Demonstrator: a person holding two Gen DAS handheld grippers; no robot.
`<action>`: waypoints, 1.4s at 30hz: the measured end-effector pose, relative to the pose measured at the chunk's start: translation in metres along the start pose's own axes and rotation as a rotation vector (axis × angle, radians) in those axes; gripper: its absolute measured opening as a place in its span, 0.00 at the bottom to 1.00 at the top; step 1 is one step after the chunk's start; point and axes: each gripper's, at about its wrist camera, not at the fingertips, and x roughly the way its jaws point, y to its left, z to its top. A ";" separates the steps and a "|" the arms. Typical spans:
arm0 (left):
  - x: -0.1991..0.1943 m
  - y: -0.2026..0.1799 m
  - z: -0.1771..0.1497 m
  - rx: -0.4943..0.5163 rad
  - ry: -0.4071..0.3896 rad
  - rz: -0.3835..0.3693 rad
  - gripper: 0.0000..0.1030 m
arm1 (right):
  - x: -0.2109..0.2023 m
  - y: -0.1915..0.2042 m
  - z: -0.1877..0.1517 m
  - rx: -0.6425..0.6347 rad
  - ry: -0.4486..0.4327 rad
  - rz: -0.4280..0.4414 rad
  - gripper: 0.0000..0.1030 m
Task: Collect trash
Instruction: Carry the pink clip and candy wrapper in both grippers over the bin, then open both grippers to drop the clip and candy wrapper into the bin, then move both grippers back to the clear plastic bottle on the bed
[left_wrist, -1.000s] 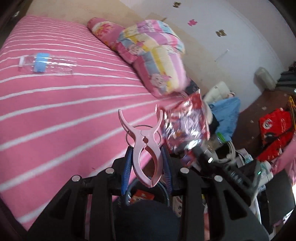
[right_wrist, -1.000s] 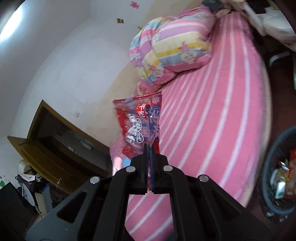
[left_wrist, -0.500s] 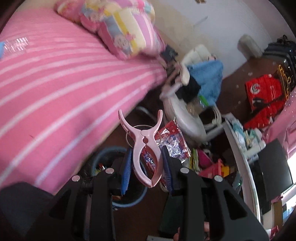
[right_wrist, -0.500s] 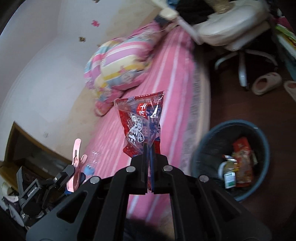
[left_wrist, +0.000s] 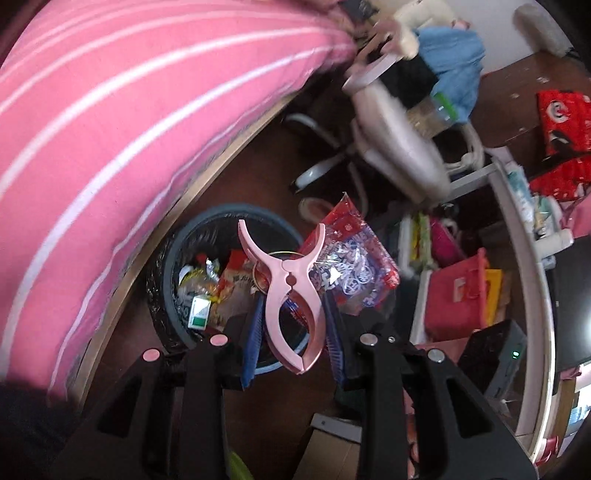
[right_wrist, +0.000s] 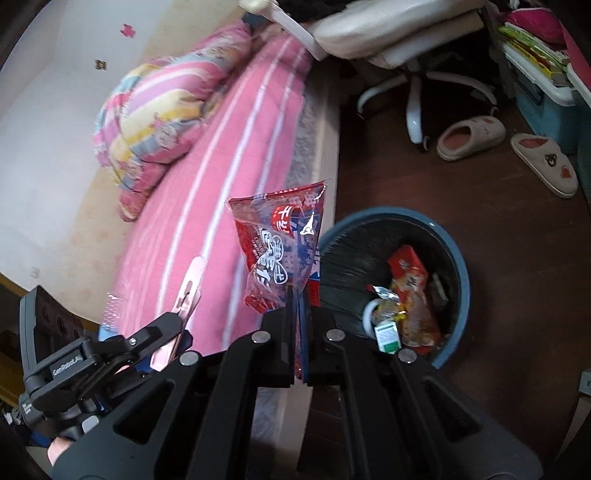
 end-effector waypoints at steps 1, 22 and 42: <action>0.008 0.003 0.003 -0.008 0.020 0.008 0.29 | 0.005 -0.003 0.000 0.000 0.010 -0.019 0.03; 0.098 0.015 0.021 0.030 0.180 0.185 0.86 | 0.054 -0.033 -0.004 0.024 0.023 -0.267 0.84; -0.018 0.005 0.017 -0.068 -0.094 0.085 0.87 | 0.004 0.025 0.005 -0.069 -0.049 -0.247 0.90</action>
